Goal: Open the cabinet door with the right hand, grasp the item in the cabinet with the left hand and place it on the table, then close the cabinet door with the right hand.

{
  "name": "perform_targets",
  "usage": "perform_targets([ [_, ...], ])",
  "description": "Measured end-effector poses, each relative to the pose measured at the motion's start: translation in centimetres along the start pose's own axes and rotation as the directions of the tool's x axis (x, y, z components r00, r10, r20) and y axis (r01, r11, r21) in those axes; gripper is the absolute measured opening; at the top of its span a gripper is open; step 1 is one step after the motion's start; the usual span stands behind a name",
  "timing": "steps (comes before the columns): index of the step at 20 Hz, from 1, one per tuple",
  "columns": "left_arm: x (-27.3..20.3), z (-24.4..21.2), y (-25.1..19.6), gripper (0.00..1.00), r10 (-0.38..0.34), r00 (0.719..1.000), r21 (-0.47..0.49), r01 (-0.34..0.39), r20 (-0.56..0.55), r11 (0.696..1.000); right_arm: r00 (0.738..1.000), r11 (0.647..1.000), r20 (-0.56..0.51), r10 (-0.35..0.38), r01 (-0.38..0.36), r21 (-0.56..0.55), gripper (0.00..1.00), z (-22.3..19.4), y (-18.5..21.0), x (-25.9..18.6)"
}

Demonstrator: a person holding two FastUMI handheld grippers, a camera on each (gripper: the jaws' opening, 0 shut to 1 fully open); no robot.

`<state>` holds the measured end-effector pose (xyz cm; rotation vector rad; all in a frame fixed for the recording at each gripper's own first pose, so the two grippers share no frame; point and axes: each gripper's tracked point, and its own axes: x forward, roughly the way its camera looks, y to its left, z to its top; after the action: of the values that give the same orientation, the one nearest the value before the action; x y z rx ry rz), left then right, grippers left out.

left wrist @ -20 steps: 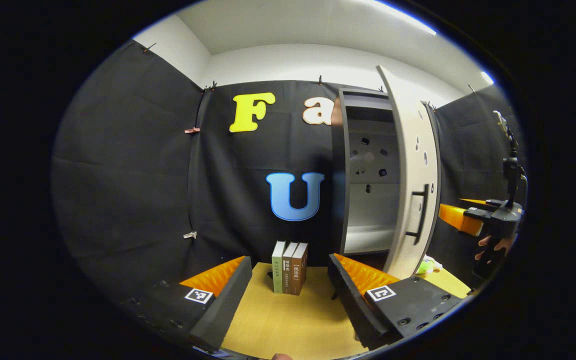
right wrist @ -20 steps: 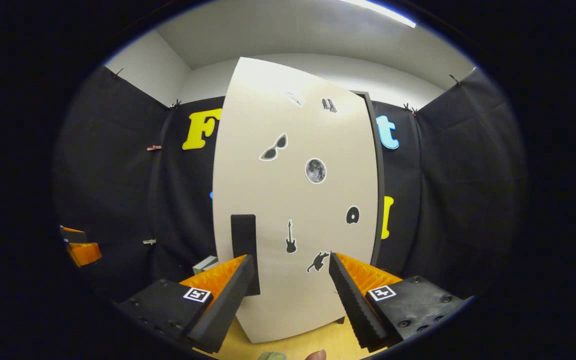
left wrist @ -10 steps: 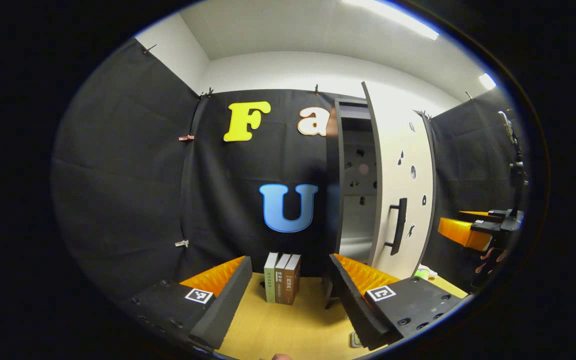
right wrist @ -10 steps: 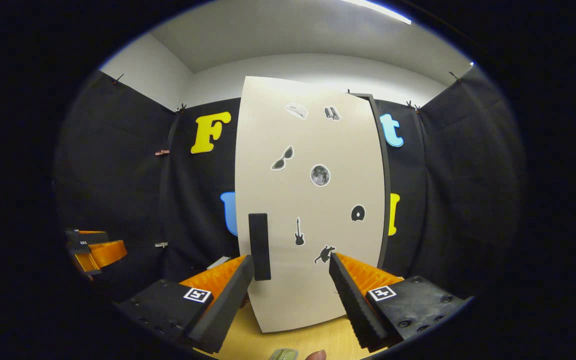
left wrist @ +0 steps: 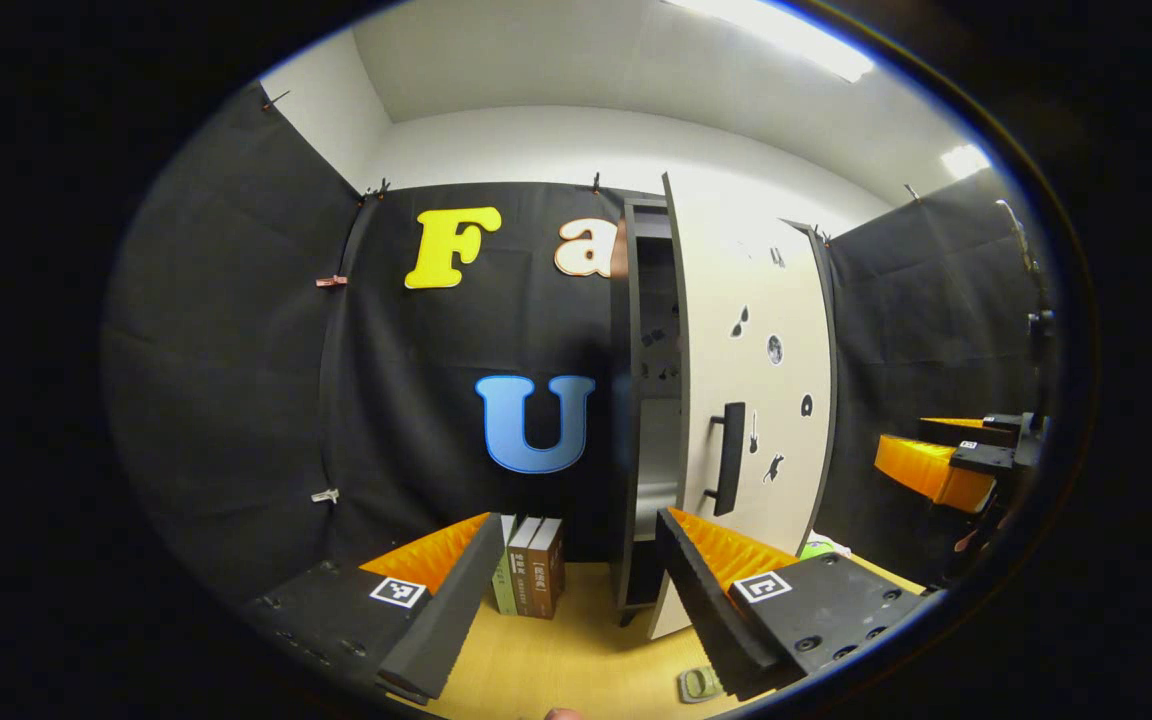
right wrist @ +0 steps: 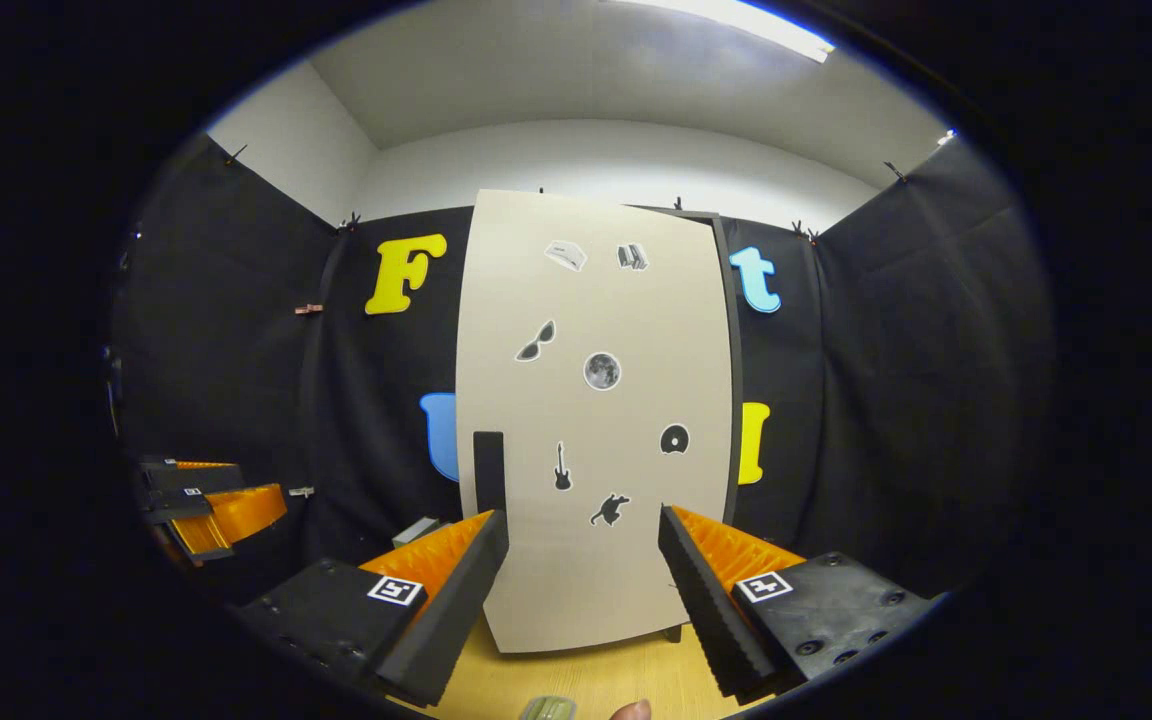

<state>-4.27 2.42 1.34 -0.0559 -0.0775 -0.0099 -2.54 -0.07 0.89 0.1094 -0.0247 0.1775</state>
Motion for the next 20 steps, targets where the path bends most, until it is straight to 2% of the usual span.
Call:
perform_targets([
  [9, 0.5, -0.6, -1.7, 0.96, -0.007, 1.000, 0.021, 0.007, -0.011, 1.000, 1.000, 1.000, 0.004, -0.023, 0.023, -0.001, 0.98, -0.4, -1.4, 0.0],
  [20, 0.4, -1.0, -1.7, 0.96, -0.016, 0.999, 0.006, 0.016, -0.029, 1.000, 1.000, 1.000, 0.011, -0.005, 0.005, -0.002, 0.98, -0.5, -0.9, 0.3],
])
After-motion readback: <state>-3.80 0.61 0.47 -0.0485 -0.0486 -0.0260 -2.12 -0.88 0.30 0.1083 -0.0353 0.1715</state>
